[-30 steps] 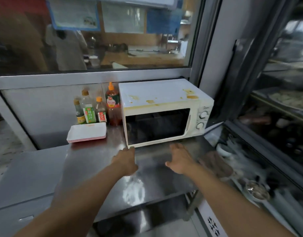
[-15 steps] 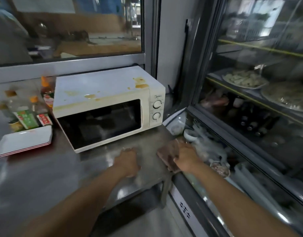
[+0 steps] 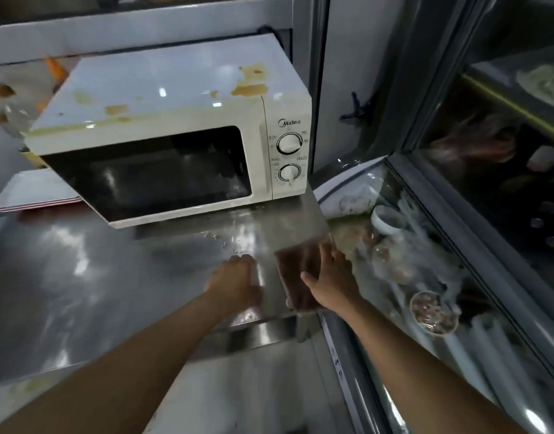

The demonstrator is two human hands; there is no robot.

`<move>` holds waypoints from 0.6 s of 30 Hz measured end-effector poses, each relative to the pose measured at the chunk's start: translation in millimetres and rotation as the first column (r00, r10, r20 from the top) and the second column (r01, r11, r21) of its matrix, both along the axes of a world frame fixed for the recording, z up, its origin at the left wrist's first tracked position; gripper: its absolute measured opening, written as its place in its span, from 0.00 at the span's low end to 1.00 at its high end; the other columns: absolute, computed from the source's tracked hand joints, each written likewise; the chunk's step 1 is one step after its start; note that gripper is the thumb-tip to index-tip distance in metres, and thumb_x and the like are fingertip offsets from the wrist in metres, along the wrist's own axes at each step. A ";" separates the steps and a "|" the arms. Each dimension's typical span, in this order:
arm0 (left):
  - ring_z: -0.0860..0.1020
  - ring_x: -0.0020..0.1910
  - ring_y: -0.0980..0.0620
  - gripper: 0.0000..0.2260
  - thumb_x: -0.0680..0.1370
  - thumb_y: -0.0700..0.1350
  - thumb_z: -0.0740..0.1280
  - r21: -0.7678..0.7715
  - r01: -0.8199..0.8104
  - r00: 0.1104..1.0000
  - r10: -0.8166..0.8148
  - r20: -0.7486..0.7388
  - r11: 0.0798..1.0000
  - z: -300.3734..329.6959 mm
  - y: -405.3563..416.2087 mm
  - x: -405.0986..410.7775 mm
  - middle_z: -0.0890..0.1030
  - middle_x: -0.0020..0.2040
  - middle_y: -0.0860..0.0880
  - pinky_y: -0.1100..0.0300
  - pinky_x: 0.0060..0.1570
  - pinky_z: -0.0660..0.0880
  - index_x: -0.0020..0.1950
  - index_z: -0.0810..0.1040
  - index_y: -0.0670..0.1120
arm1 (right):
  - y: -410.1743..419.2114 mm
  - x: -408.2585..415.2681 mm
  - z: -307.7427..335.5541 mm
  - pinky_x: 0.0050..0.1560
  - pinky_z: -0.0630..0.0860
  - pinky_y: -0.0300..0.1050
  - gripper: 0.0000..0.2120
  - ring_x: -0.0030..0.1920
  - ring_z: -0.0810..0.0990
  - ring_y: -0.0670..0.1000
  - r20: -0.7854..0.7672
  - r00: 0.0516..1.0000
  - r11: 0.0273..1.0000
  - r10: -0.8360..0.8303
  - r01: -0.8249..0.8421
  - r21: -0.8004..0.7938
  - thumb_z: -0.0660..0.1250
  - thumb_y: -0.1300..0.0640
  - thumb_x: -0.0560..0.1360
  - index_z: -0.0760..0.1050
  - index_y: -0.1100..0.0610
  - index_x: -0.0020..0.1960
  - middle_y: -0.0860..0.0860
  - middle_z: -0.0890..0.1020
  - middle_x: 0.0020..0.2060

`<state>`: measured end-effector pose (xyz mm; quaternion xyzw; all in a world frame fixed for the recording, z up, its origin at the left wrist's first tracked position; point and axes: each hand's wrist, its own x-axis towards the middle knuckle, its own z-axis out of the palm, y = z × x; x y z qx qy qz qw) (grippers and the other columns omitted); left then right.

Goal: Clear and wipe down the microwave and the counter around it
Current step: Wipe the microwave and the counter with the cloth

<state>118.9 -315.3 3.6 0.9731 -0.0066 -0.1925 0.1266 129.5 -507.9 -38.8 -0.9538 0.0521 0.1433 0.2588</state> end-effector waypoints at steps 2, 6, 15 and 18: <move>0.73 0.63 0.45 0.23 0.73 0.52 0.67 -0.009 -0.001 1.000 0.002 0.020 1.000 -1.9 -0.2 2.3 0.73 0.64 0.45 0.52 0.61 0.72 0.67 0.69 0.47 | 4.5 4.6 -8.8 0.68 0.64 0.60 0.36 0.71 0.59 0.62 0.042 0.999 0.999 0.006 -0.005 -0.040 0.60 0.40 0.76 0.47 0.51 0.76 0.57 0.56 0.74; 0.73 0.62 0.45 0.22 0.73 0.52 0.65 -0.031 -0.021 0.999 0.022 0.037 0.999 -3.7 2.3 7.6 0.75 0.62 0.45 0.52 0.61 0.71 0.65 0.71 0.46 | 7.7 8.0 -20.6 0.64 0.65 0.58 0.35 0.69 0.60 0.62 0.113 0.991 0.970 0.074 -0.045 -0.240 0.59 0.41 0.76 0.49 0.53 0.76 0.61 0.57 0.71; 0.73 0.62 0.43 0.23 0.74 0.47 0.67 -0.060 -0.066 0.997 0.068 0.043 0.996 -8.3 11.7 13.6 0.72 0.64 0.43 0.52 0.61 0.72 0.67 0.68 0.44 | 18.3 5.3 -27.5 0.60 0.69 0.54 0.17 0.61 0.68 0.63 0.186 0.983 0.997 -0.002 0.016 -0.077 0.58 0.62 0.76 0.68 0.61 0.65 0.63 0.67 0.62; 0.71 0.64 0.44 0.24 0.74 0.46 0.68 -0.071 -0.062 0.997 0.066 0.050 0.996 -5.1 16.9 13.2 0.72 0.66 0.44 0.53 0.61 0.71 0.69 0.67 0.45 | 19.4 6.6 -23.1 0.60 0.70 0.47 0.14 0.60 0.70 0.58 0.164 0.987 0.994 0.000 0.018 -0.108 0.58 0.60 0.78 0.70 0.60 0.62 0.60 0.69 0.61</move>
